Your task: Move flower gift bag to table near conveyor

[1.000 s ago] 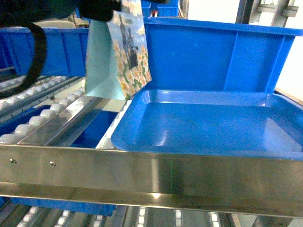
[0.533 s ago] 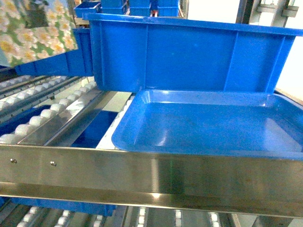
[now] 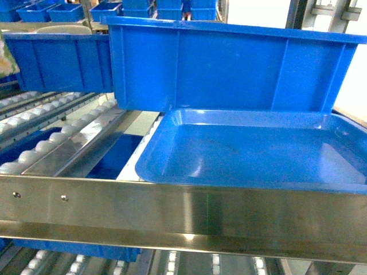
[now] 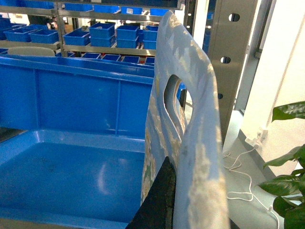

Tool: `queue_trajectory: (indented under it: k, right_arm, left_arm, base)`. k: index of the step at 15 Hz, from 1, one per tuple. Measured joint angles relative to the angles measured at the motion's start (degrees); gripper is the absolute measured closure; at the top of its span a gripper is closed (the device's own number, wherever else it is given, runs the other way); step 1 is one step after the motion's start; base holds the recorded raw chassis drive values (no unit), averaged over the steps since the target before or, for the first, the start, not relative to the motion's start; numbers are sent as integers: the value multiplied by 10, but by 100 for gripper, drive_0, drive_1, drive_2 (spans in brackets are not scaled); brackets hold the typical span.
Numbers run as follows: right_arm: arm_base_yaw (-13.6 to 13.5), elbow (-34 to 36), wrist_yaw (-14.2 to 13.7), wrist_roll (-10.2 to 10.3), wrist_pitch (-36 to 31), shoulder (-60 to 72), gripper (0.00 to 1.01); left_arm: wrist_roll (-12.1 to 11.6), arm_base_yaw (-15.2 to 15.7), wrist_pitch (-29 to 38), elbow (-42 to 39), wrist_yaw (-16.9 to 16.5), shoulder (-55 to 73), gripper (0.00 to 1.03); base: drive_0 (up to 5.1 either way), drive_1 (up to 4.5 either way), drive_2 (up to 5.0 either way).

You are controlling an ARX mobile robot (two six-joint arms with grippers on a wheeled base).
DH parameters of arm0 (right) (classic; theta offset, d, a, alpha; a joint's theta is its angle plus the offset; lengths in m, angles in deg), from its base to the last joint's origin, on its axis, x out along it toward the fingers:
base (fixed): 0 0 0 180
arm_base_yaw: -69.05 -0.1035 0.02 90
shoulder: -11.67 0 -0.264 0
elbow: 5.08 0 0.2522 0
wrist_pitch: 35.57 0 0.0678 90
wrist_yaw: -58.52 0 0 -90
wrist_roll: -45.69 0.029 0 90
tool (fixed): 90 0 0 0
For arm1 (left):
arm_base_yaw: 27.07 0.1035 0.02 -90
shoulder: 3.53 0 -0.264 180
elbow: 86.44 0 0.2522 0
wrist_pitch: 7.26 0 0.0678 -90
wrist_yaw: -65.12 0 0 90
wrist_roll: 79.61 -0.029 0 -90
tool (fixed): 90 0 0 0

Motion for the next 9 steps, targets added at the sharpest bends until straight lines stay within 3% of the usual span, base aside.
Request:
queue_trajectory:
  k: [4,8,9]
  right_arm:
    - [0,0,0,0,0,0,99]
    - [0,0,0,0,0,0,99]
    - [0,0,0,0,-1,0,99]
  left_arm:
    - [14,20,-35,-61,-2,-101,101]
    - [15,20,-34,-61,-3,-99,101]
    - [16,20,-34,-61,-3,-100,101]
  base:
    - [0,0,0]
    - [0,0,0]
    - [-459,277,277]
